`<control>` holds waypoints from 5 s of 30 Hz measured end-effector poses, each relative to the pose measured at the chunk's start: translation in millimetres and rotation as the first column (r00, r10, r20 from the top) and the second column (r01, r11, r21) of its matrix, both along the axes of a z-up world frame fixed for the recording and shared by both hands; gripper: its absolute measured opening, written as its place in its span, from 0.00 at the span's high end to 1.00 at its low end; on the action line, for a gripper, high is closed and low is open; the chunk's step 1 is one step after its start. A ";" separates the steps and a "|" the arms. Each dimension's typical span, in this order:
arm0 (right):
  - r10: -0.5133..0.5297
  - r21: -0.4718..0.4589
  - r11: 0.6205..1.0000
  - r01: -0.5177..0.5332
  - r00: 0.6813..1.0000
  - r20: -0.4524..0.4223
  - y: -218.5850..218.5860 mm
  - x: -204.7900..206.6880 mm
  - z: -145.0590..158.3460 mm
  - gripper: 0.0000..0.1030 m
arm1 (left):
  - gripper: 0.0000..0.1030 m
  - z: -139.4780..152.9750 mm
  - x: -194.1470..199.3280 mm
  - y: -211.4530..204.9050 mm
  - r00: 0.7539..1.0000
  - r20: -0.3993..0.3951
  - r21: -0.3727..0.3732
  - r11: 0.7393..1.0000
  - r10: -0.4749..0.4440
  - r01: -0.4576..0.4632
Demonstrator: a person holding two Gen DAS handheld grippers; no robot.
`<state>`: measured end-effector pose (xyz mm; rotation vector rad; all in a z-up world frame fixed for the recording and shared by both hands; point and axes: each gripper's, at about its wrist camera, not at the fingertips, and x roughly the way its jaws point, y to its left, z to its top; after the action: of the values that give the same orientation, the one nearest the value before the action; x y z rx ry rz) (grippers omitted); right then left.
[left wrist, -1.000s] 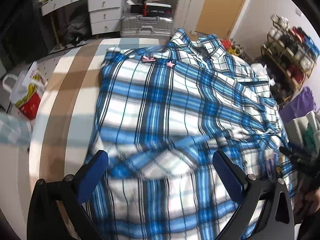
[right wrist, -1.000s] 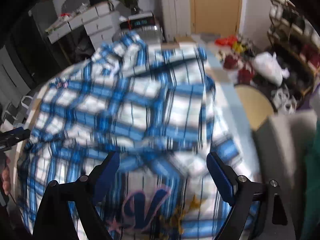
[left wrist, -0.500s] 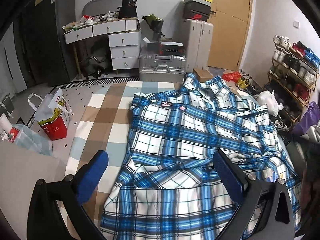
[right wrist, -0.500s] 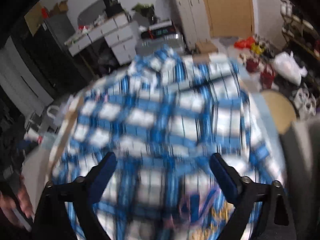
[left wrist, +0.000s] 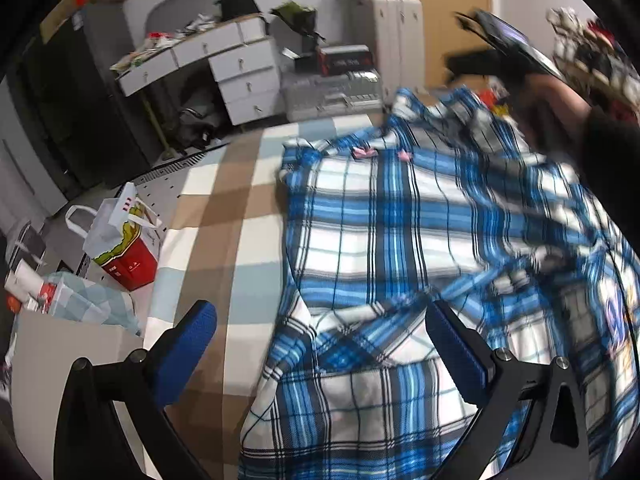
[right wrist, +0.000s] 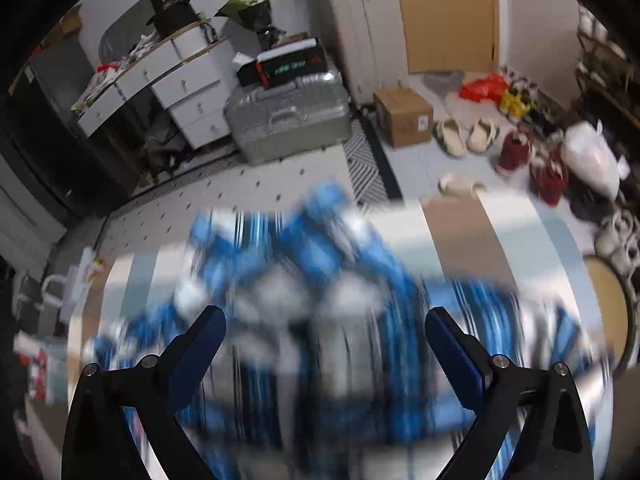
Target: Fold large clothes
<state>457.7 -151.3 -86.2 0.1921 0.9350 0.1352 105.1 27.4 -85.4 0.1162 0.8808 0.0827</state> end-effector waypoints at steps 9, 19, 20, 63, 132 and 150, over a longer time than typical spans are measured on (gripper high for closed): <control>-0.090 -0.228 0.972 0.061 0.989 -0.119 23.9 40.8 -22.4 0.45 | 0.01 6.7 -4.7 8.7 1.000 -0.006 -0.036 0.999 0.017 -0.017; 0.082 -0.245 0.967 -0.075 0.996 0.019 9.9 -41.4 8.0 0.93 | 0.01 17.0 -18.1 16.7 0.998 0.033 -0.044 0.998 0.049 -0.048; 0.103 -0.257 0.962 -0.090 0.994 0.039 11.2 -50.7 12.8 0.93 | 0.01 16.6 -18.5 14.8 0.998 0.036 -0.029 0.998 0.051 -0.050; 0.165 0.116 0.975 -0.190 0.966 0.197 -47.7 -140.7 6.2 0.93 | 1.00 21.4 219.2 -71.2 0.980 -0.169 0.003 0.994 -0.108 0.110; -0.137 0.063 0.987 0.149 0.976 -0.168 -168.9 -263.3 -57.3 0.92 | 1.00 -3.4 -21.6 -74.9 0.924 -0.204 -0.452 0.868 -0.324 0.205; 0.284 0.031 0.956 -0.292 0.946 0.158 -15.0 -299.5 61.0 0.18 | 0.58 68.2 -67.6 25.7 0.995 0.024 -0.517 0.851 -0.096 0.094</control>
<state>158.2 -166.2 -25.3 0.0916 0.8028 0.4408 37.5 53.1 -17.2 -0.3479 0.8719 -0.2513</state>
